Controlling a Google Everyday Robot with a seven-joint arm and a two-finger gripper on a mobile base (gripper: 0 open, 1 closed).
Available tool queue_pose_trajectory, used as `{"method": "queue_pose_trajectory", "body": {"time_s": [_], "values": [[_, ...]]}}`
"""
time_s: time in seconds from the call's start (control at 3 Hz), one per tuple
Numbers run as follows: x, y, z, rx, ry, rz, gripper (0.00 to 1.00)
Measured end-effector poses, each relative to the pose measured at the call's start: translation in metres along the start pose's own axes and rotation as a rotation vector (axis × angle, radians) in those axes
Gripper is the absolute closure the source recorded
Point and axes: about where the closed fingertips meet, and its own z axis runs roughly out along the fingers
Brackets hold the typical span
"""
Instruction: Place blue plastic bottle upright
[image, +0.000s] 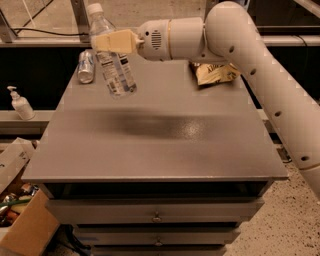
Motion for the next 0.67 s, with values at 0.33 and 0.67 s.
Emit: {"method": "queue_pose_trajectory", "body": {"time_s": [0.33, 0.67], "values": [[0.004, 0.000, -0.009, 0.088, -0.046, -0.138, 1.00], [0.010, -0.004, -0.023, 0.151, -0.087, -0.257, 1.00]]}}
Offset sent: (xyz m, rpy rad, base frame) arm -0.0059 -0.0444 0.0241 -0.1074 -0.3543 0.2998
